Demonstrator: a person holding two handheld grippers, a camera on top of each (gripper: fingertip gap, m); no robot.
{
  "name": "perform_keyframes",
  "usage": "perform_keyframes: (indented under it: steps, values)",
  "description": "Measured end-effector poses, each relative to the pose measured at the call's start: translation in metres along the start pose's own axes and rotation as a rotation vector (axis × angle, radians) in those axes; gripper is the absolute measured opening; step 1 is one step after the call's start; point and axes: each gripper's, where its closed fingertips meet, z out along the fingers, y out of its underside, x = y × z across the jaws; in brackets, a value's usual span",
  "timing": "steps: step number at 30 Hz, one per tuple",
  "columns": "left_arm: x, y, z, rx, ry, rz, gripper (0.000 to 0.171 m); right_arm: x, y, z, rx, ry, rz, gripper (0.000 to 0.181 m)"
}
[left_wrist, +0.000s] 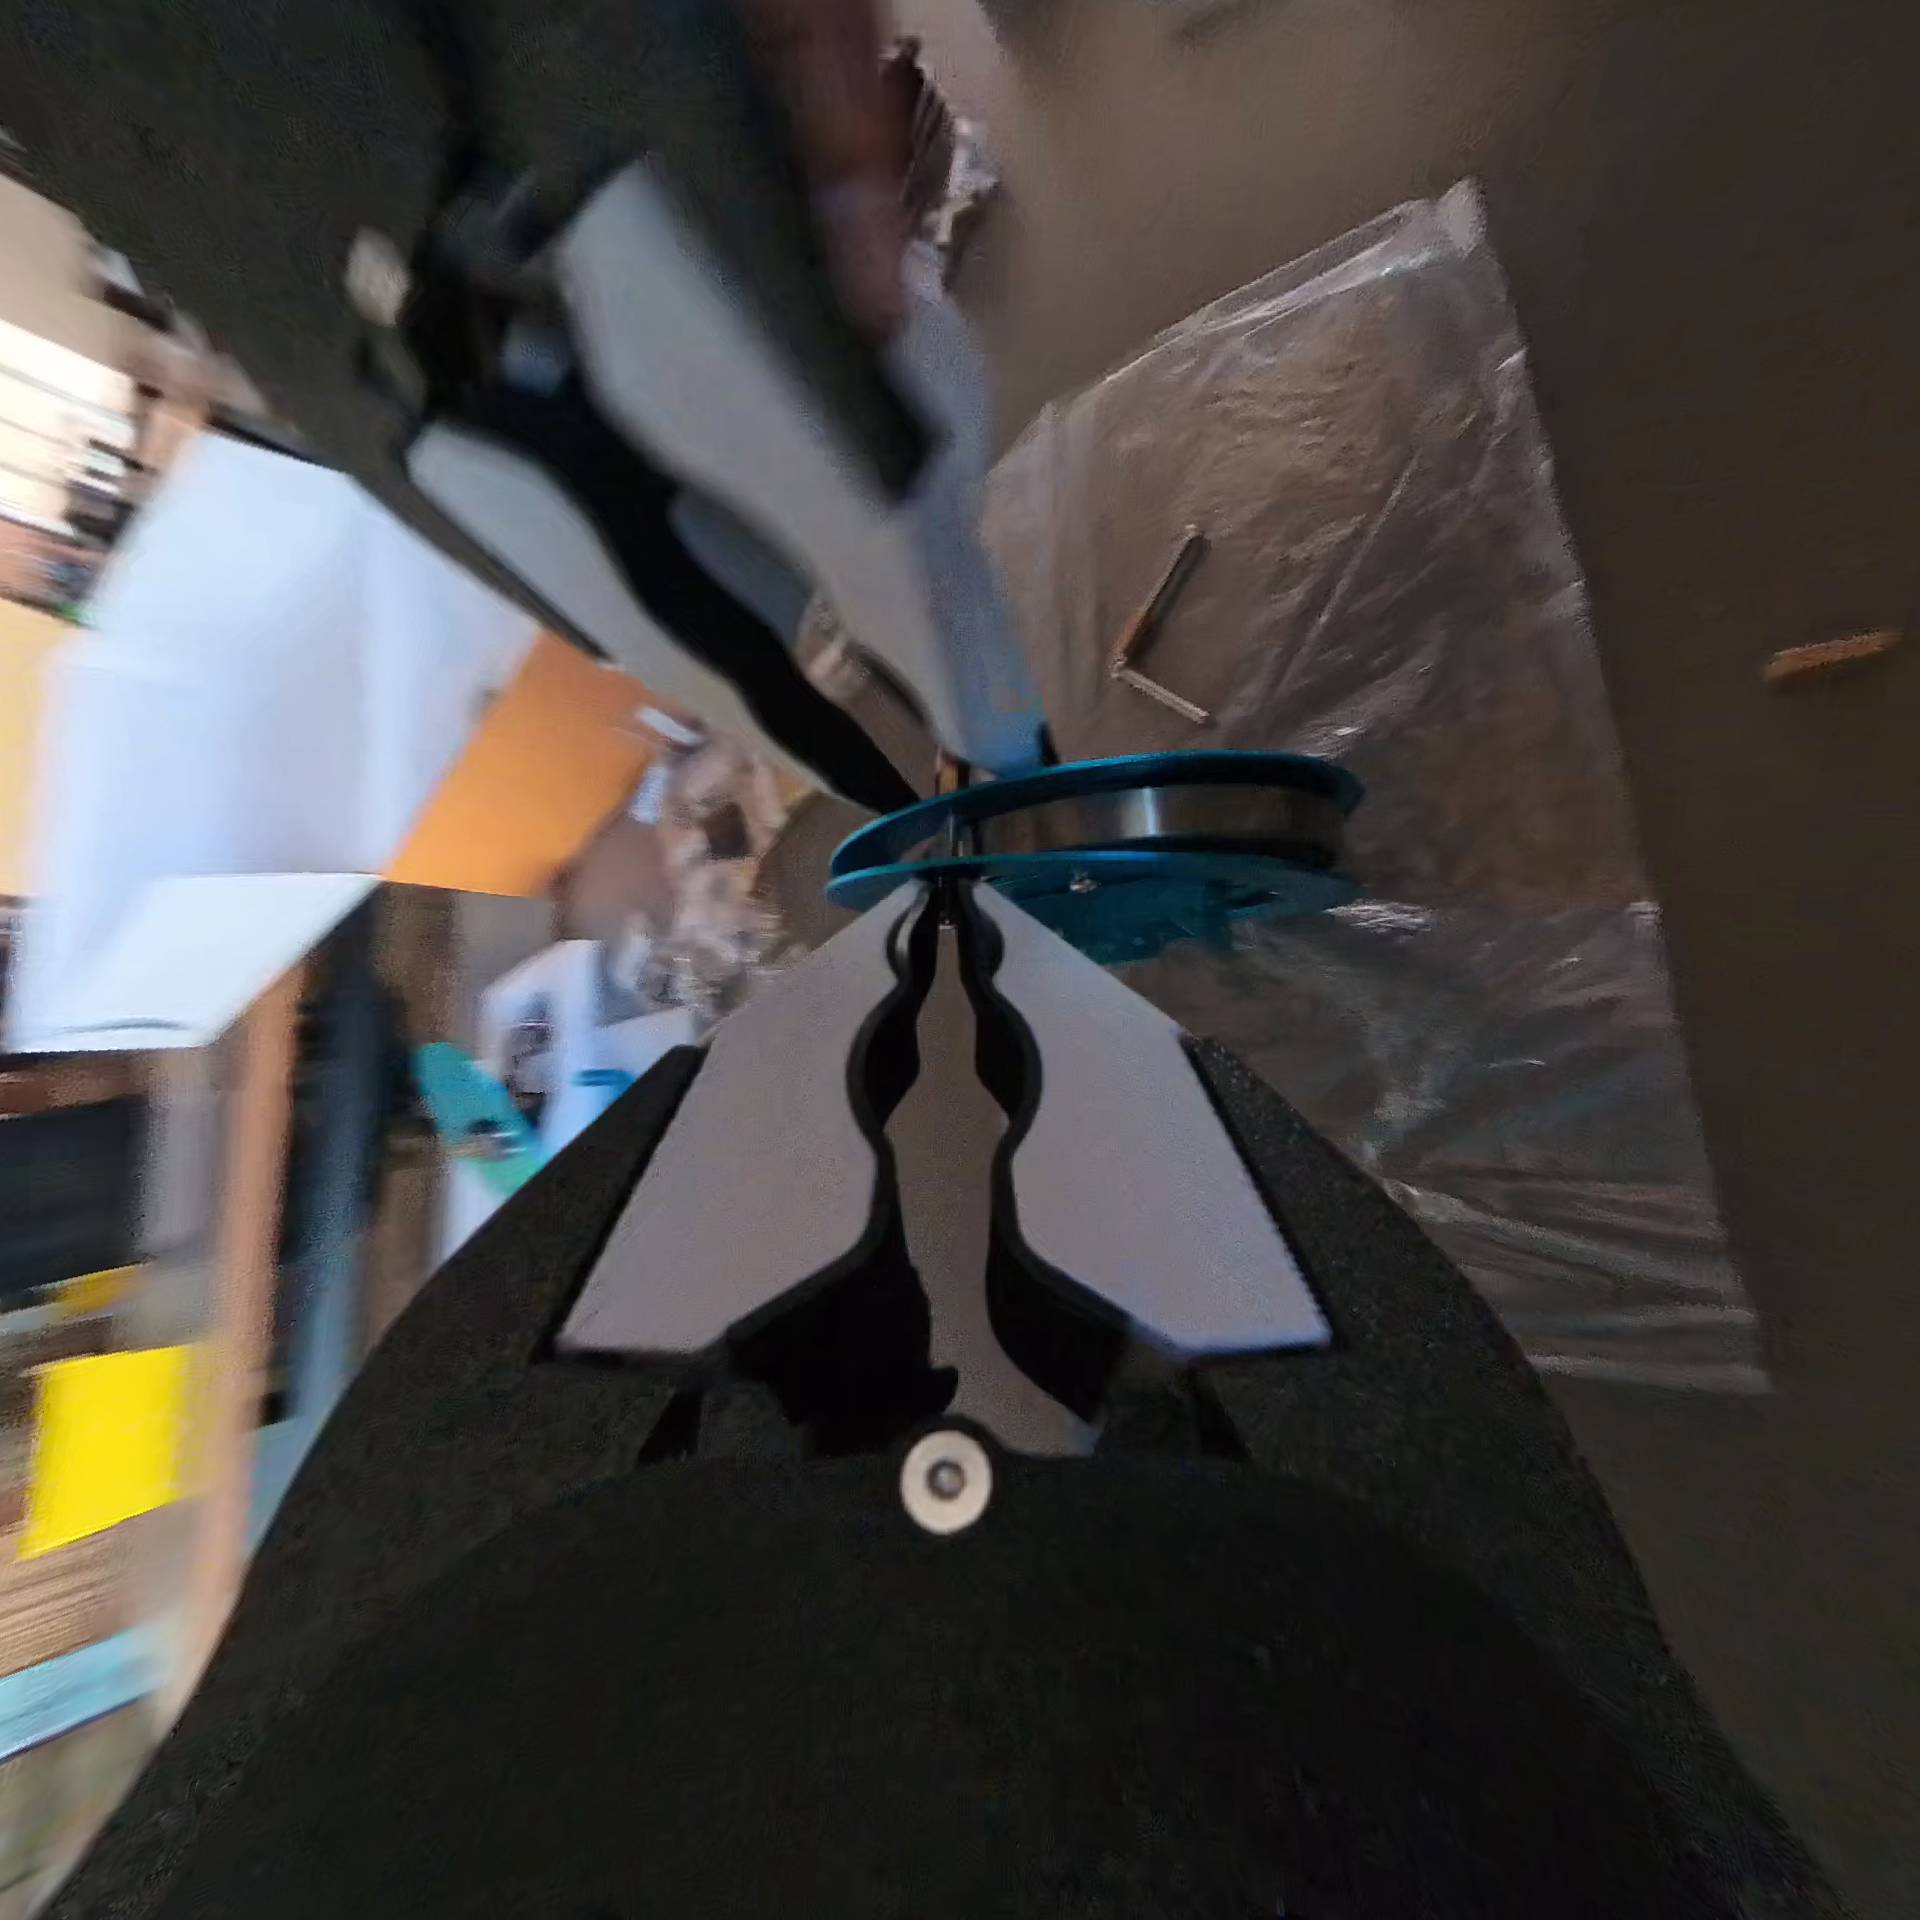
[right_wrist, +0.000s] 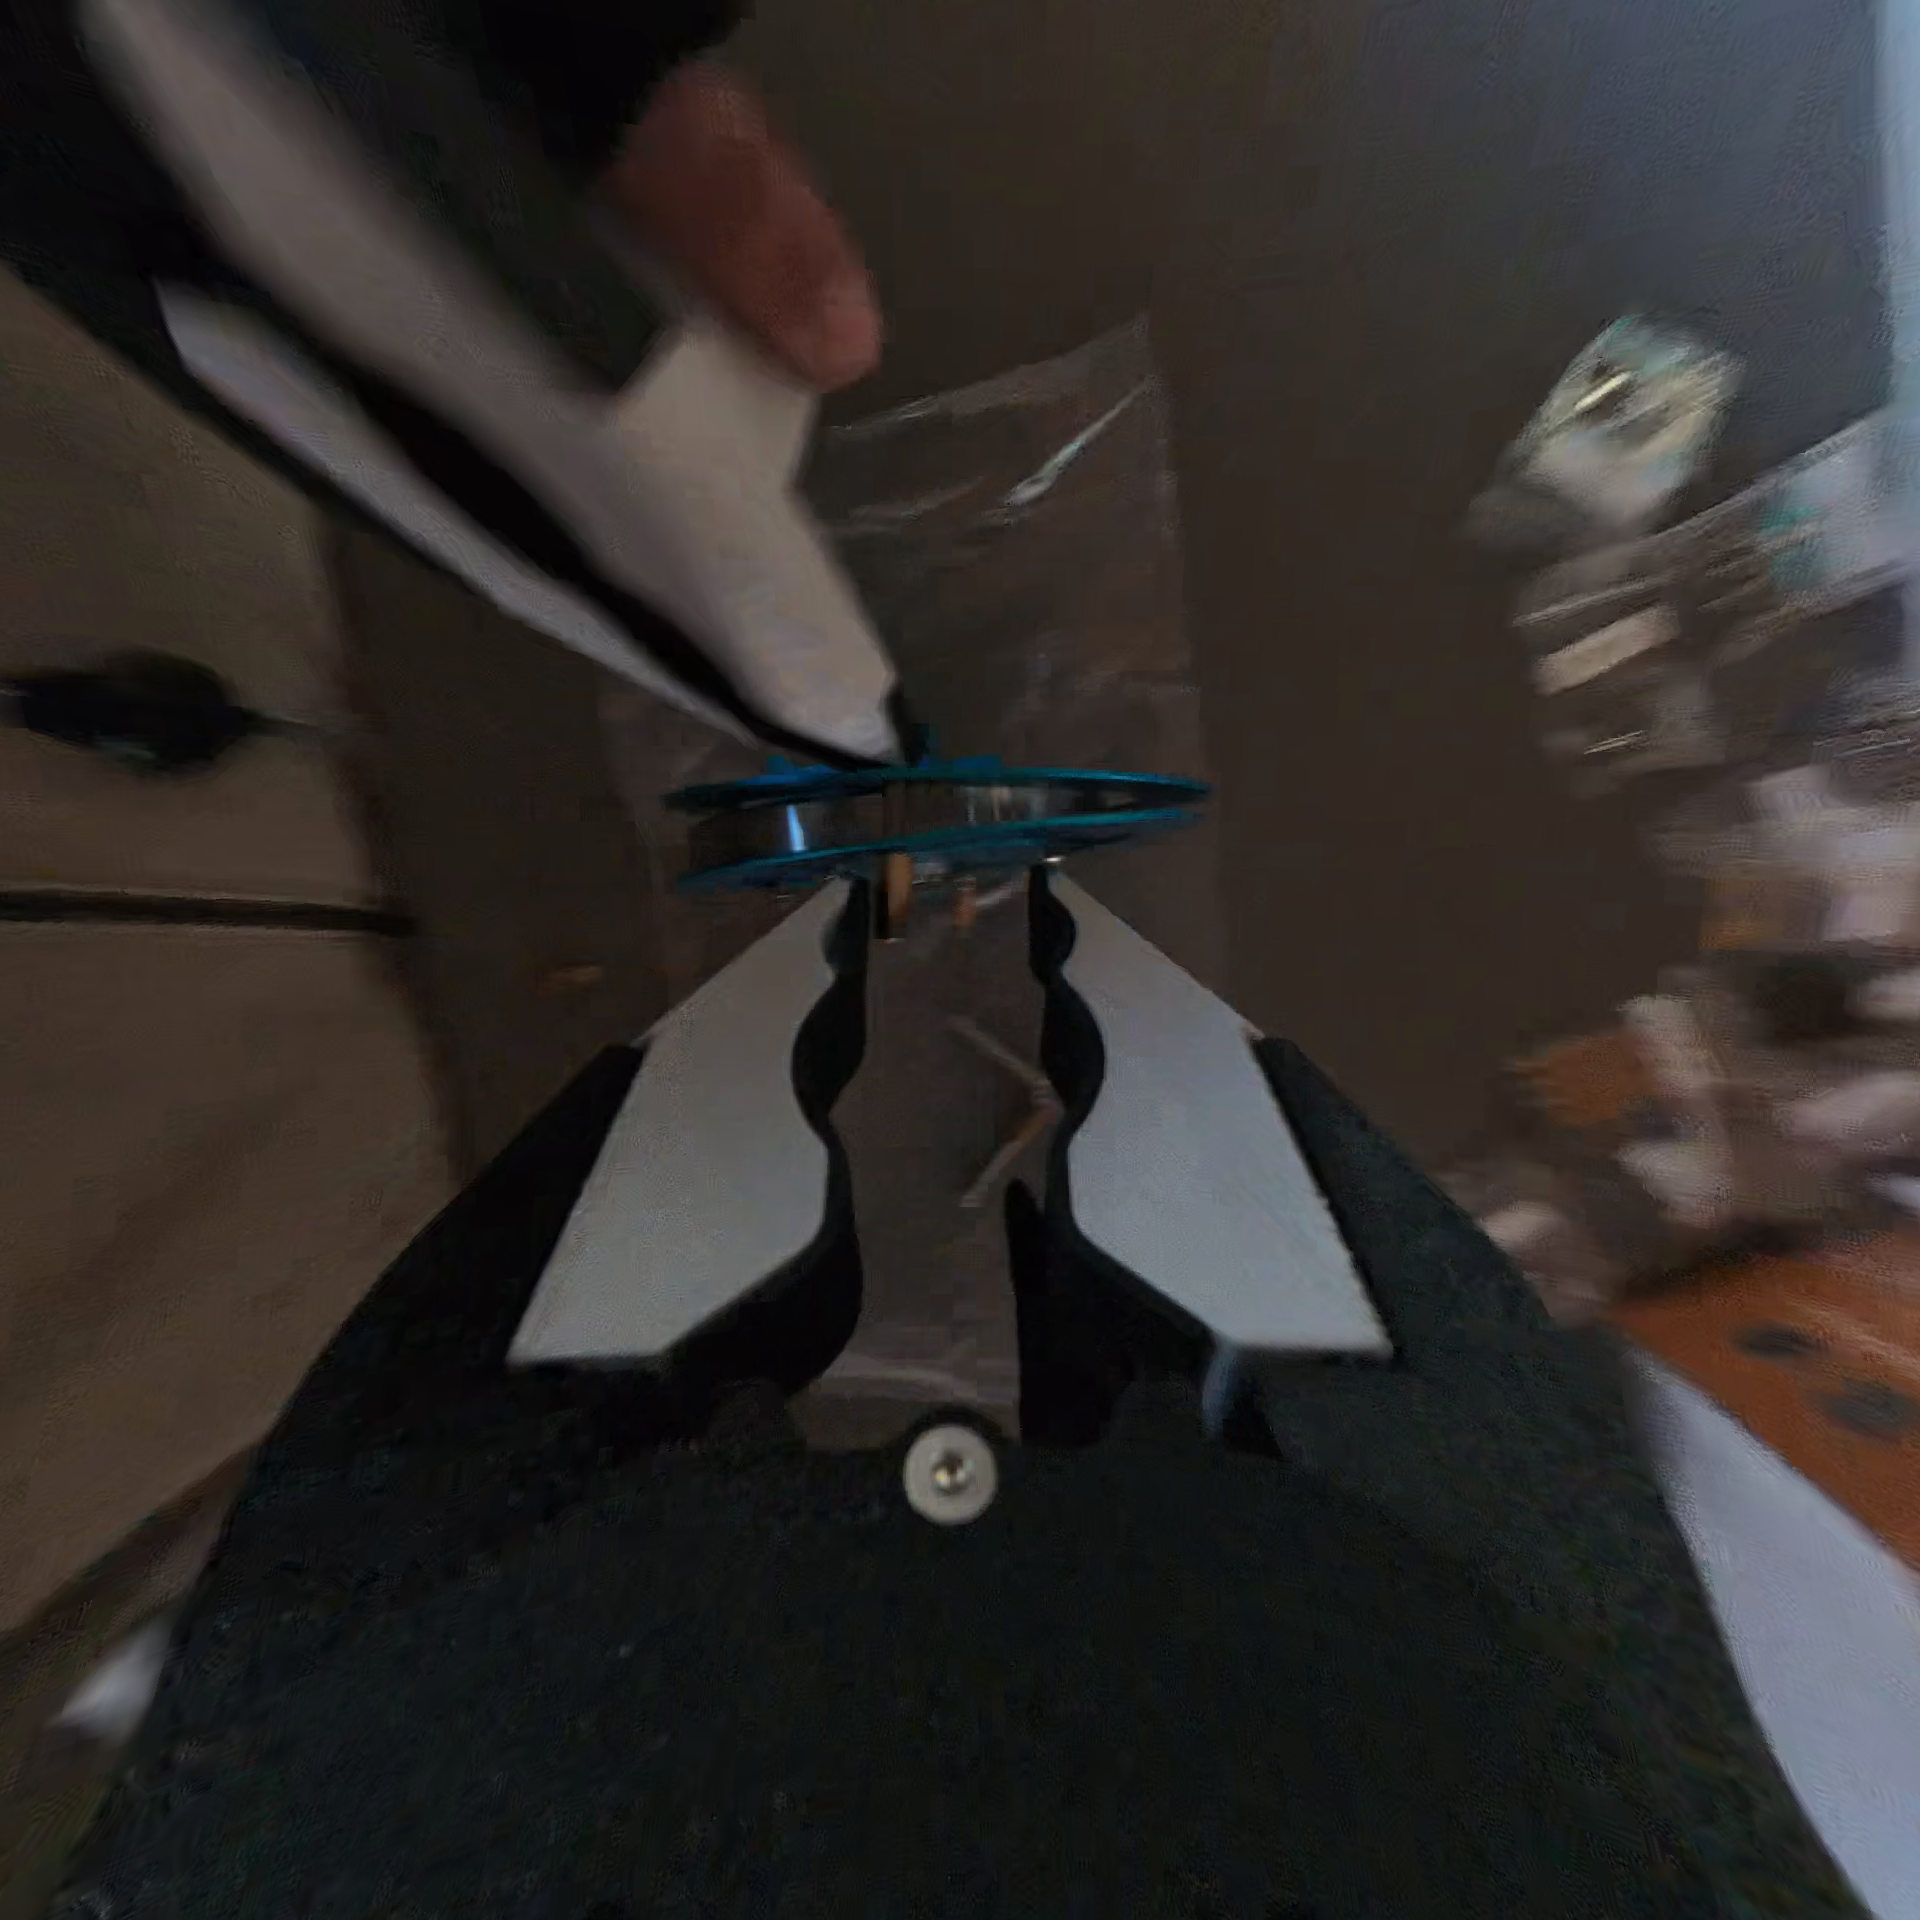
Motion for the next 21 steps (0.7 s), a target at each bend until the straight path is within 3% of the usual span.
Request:
perform_keyframes:
  steps: [4, 7, 8, 13, 17, 21]
  values:
    - [-0.003, 0.002, 0.001, 0.021, 0.308, -0.209, 0.001, 0.005, -0.005, -0.004, 0.058, 0.576, -0.395, 0.025]
    - [-0.002, 0.002, -0.001, 0.022, 0.536, -0.357, 0.001, 0.011, -0.015, -0.016, 0.017, 1.053, -0.745, 0.016]
    - [-0.001, 0.001, -0.002, 0.022, 0.621, -0.412, 0.001, 0.011, -0.016, -0.015, -0.013, 1.134, -0.820, 0.013]
    - [0.010, -0.005, -0.010, 0.017, 1.004, -0.723, 0.001, 0.010, -0.019, -0.015, -0.008, 1.284, -0.937, 0.011]
    - [0.007, -0.007, -0.008, 0.033, 1.129, -0.914, 0.001, 0.009, -0.018, -0.016, -0.021, 1.385, -1.024, 0.006]
    - [0.008, -0.008, -0.008, 0.060, 1.166, -0.969, 0.001, 0.005, -0.016, -0.015, 0.033, 1.367, -0.987, 0.006]
